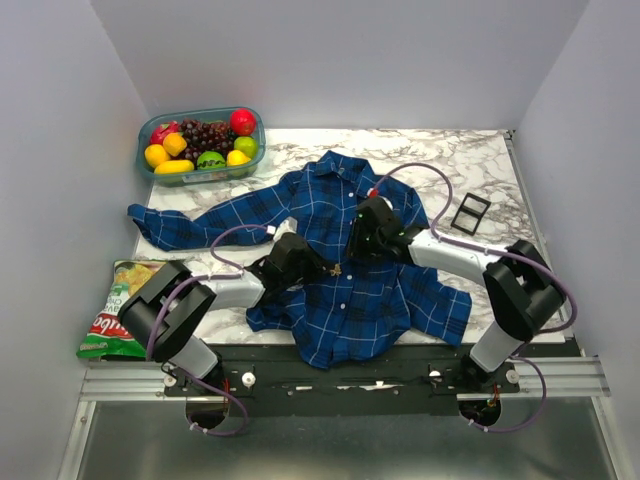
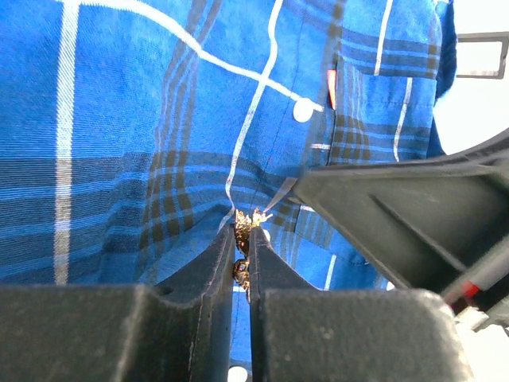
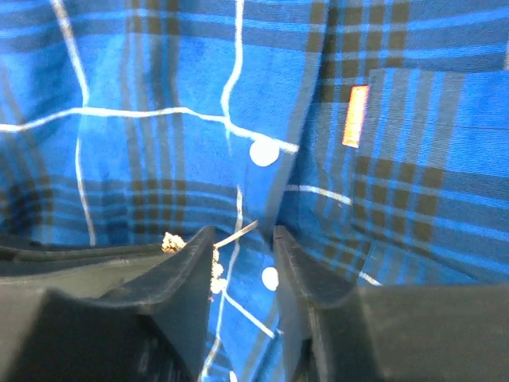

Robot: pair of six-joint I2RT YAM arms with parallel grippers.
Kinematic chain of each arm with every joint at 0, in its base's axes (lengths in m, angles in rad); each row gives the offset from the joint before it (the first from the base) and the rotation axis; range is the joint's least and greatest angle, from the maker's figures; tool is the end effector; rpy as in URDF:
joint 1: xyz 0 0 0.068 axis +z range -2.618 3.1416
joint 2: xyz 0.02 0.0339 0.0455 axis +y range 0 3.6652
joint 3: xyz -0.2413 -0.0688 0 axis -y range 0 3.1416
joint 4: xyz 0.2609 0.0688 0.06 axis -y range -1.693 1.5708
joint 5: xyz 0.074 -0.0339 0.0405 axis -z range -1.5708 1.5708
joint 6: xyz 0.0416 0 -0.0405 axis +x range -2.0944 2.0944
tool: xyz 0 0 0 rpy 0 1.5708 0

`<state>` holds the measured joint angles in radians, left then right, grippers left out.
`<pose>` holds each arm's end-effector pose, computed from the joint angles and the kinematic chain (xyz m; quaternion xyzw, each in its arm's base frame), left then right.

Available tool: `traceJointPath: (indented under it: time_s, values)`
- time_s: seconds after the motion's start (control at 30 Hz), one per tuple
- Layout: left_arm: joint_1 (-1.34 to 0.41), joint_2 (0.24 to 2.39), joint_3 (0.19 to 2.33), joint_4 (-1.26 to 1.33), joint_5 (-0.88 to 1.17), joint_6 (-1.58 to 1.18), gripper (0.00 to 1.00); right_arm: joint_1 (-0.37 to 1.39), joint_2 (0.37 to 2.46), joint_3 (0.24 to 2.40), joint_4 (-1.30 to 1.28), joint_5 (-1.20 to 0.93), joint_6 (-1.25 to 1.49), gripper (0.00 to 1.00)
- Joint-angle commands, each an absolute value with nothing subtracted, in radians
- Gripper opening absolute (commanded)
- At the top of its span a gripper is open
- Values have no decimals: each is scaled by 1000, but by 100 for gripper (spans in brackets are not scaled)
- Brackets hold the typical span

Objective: Pin the brooch onto the clothing
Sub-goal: Pick up the brooch from the flattened clothing, then cross the brooch over the flattened clothing.

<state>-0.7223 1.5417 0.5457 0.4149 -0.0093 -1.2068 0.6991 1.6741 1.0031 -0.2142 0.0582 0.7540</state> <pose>0.2267 -0.1992 0.1049 -0.2133 0.8538 -0.3879 0.2739 0.2769 0.2296 0.1489 0.0356 0.9408 0.2027 0.2693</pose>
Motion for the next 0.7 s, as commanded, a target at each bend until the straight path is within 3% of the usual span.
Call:
traceJointPath:
  time_s: [0.0,0.1,0.33,0.67]
  values:
    - [-729,1482,569,339,-67,-1137,0,698,1585,1015,-278,89,738,57]
    - [-727,1445,580,310,-72,-1097,0,698,1545,1017,-307,113,732,65]
    - [-726,1353,635,242,-22,-993,0,675,1424,999,-351,156,704,72]
    - [-654,1581,974,161,405,-845,0,499,1368,996,-373,104,608,74]
